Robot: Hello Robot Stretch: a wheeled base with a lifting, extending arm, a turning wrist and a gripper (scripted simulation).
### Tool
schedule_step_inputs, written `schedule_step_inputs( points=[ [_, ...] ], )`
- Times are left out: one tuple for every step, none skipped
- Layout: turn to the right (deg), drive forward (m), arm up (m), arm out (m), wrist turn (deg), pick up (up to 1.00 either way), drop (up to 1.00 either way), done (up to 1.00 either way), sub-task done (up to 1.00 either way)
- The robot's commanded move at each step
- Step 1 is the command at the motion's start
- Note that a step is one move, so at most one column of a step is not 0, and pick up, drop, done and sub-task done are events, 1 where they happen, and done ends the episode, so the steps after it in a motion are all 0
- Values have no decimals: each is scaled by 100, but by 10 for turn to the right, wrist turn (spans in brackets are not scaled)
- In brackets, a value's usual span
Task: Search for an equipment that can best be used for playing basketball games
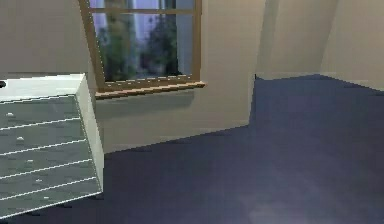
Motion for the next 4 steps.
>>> schedule_step_inputs(
  points=[
    [270,0,0,0,0,0,0,0,0],
    [0,10,0,0,0,0,0,0,0],
    [420,0,0,0,0,0,0,0,0],
    [0,80,0,0,0,0,0,0,0]
  ],
)
